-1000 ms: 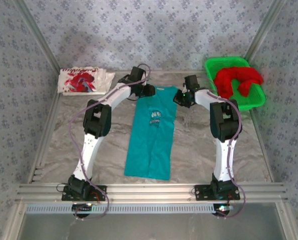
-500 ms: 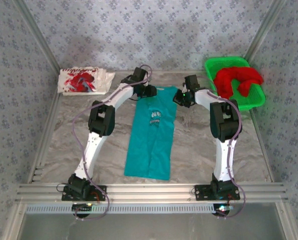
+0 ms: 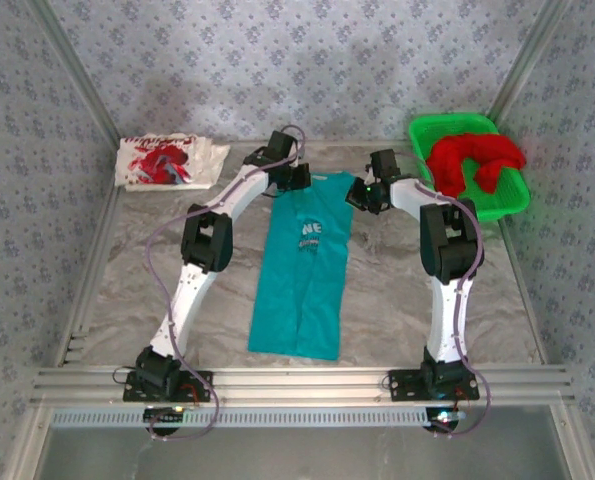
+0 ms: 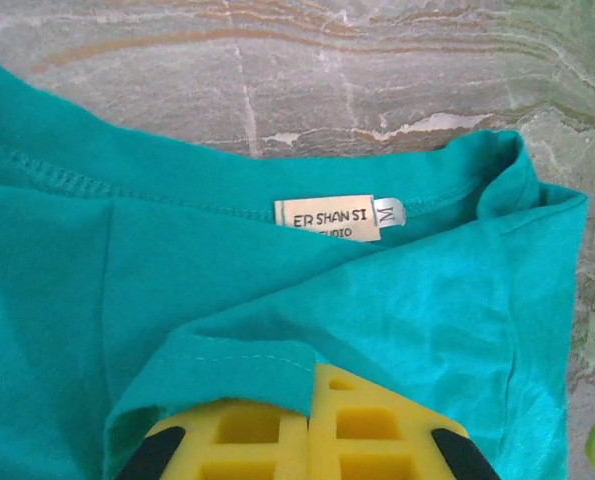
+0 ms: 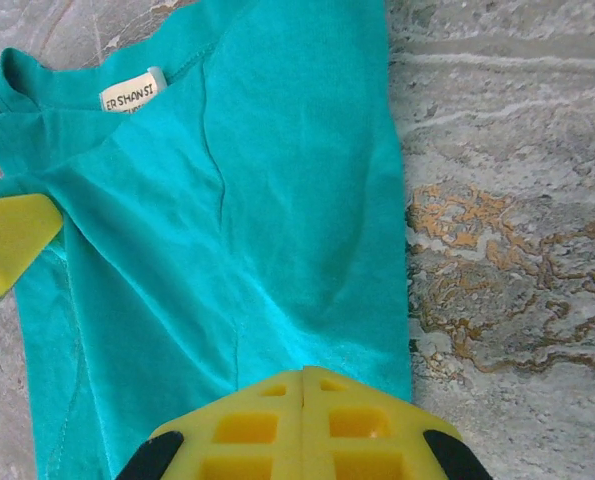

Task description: Fold and stack the t-shirts

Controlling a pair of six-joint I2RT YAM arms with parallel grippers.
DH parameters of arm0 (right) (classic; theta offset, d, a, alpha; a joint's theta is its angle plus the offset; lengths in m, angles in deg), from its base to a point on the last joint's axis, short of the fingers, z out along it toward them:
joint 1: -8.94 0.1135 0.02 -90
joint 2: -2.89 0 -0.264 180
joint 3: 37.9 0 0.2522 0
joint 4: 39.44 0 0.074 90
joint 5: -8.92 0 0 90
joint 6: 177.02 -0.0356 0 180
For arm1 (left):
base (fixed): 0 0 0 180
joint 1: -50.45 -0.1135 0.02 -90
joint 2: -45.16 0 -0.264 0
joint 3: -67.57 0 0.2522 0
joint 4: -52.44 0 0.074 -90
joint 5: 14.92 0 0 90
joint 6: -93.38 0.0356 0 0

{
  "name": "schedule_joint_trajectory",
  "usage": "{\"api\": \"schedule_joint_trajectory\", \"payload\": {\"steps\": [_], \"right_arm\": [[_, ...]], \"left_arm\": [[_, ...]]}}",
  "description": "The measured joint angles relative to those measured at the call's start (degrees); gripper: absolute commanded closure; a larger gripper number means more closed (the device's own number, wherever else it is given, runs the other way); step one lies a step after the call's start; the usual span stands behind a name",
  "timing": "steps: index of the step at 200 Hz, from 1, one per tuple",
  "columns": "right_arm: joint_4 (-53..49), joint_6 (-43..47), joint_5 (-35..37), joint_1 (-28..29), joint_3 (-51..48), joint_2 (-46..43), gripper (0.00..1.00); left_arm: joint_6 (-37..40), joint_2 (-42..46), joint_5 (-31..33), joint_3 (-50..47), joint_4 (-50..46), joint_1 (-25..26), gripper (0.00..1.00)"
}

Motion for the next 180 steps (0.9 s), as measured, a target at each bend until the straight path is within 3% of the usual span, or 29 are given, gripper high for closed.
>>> {"api": "schedule_joint_trajectory", "payload": {"steps": [101, 113, 130, 152, 180], "right_arm": [[0.04, -2.58, 0.02, -0.9, 0.81, 2.97, 1.0], [-0.04, -2.6, 0.04, -0.92, 1.4, 3.34, 1.0], [-0.07, -2.62, 0.09, -1.05, 1.79, 3.72, 1.0], [-0.11, -2.62, -0.02, -1.29, 2.45, 4.59, 1.0], [-0.48, -2.62, 0.04, -1.44, 3.37, 4.94, 1.0]], "left_arm": [[0.59, -0.11, -1.33, 5.27, -5.42, -3.23, 0.97], [0.74, -0.66, -1.33, 6.08, -6.08, -3.72, 0.92], [1.84, -2.19, -1.29, 8.52, -6.86, -4.22, 0.68], [1.88, -2.99, -1.27, 10.12, -7.96, -4.79, 0.52], [2.95, -2.97, 0.17, 11.32, -10.25, -5.42, 0.53]]}}
